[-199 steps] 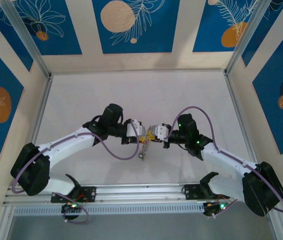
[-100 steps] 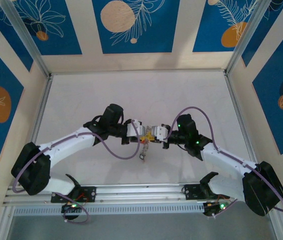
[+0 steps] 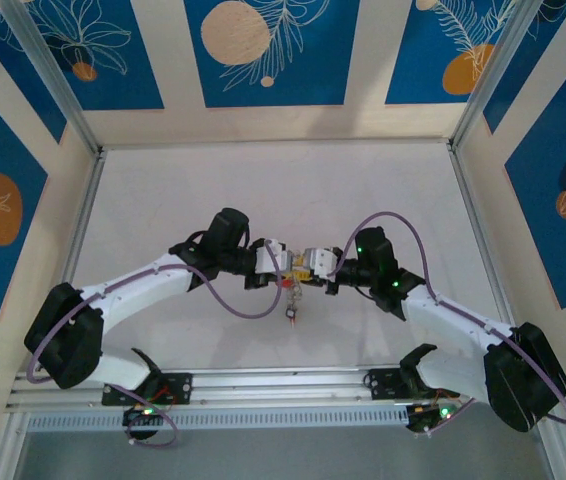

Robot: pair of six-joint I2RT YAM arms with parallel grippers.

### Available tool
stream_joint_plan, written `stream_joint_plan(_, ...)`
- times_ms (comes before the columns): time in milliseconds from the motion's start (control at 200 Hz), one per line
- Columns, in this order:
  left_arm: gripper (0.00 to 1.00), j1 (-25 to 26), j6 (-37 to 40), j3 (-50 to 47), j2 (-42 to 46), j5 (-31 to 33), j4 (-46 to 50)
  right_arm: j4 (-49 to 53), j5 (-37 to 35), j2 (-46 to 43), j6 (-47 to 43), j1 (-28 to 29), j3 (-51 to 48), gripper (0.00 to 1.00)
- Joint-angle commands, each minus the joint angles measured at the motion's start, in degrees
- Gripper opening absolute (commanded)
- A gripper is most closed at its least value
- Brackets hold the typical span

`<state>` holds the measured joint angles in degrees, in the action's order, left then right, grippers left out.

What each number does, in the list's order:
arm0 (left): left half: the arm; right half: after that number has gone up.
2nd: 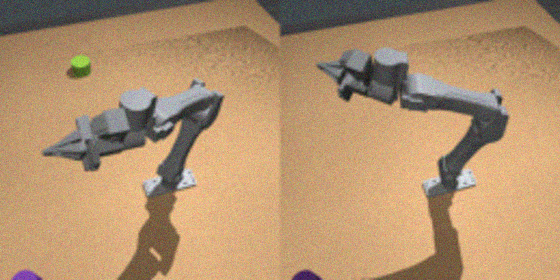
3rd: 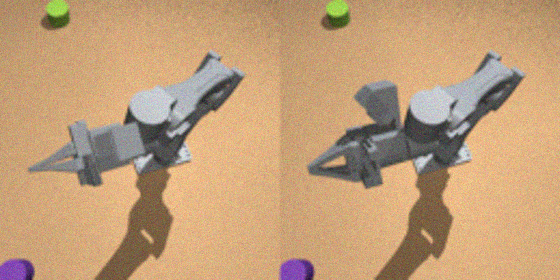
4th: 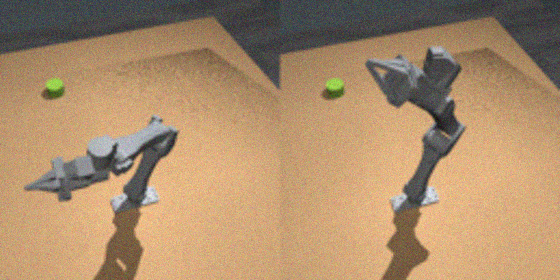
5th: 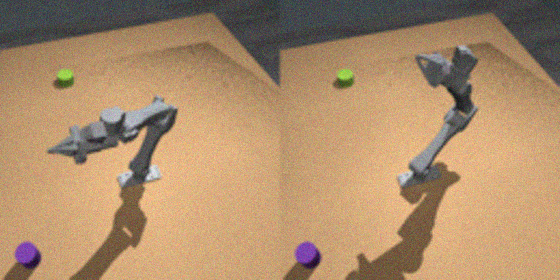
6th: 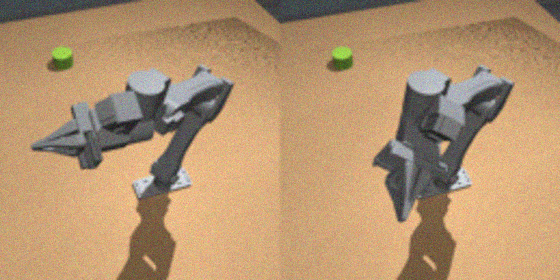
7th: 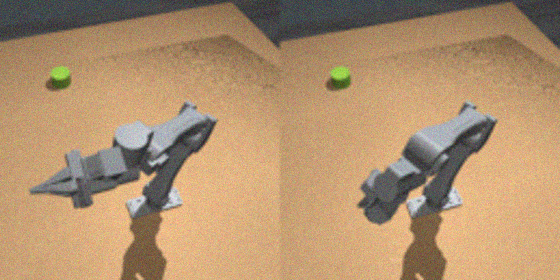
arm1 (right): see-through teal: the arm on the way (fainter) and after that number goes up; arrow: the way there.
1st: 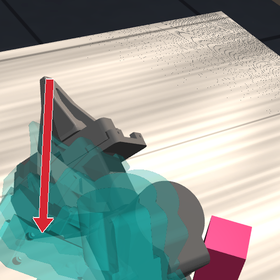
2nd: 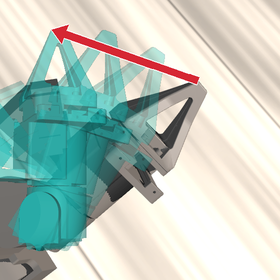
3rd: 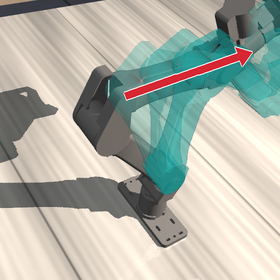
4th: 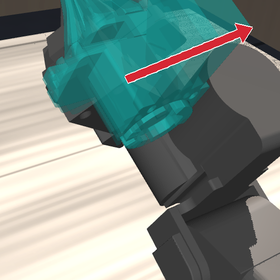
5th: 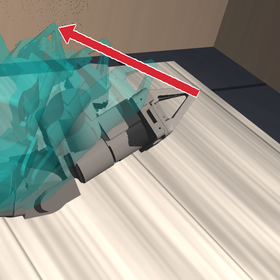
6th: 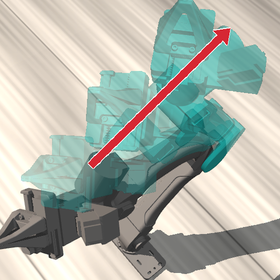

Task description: Put the keys on the keyring

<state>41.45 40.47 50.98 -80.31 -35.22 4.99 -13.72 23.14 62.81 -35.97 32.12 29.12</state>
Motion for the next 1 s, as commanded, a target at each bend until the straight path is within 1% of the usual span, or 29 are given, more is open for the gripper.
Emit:
stream_joint_plan(0,0.0,0.56,0.12,0.82,2.4,-3.76,-2.5,-0.57,1.63,-1.08,1.0,-1.07,-0.6,0.23)
stream_joint_plan(295,0.0,0.48,0.28,0.22,3.66,-5.1,-3.93,0.51,3.87,-0.57,0.99,-1.45,-0.83,0.21)
stream_joint_plan(425,0.0,0.49,0.88,-0.52,4.23,-6.72,-5.31,0.49,4.6,0.12,1.36,-1.71,-0.65,0.18)
stream_joint_plan(615,0.0,0.56,0.84,-1.1,3.98,-8.14,-7.25,-0.6,7.61,1.2,1.9,-1.73,-0.14,0.15)
stream_joint_plan(665,0.0,0.56,0.7,-1.33,3.86,-8.66,-8.14,-1.11,8.19,1.7,2.29,-1.71,-0.04,0.12)
stream_joint_plan(720,0.0,0.56,0.58,-1.5,3.66,-8.9,-8.68,-1.39,8.67,2.05,2.22,-1.71,0.0,0.07)
stream_joint_plan(805,0.0,0.51,0.98,-1.59,3.91,-7.14,-7.59,-1.58,7.82,1.81,2.22,-1.71,0.06,0.0)
stream_joint_plan(915,0.0,0.22,2.04,-2.14,4.71,-1.81,-5.07,-1.91,5.79,0.18,2.24,-2.05,-0.68,0.0)
stream_joint_plan(995,0.0,-0.22,2.42,-2.76,4.73,0.56,-3.97,-2.79,5.78,-1.63,2.67,-2.87,-1.77,0.0)
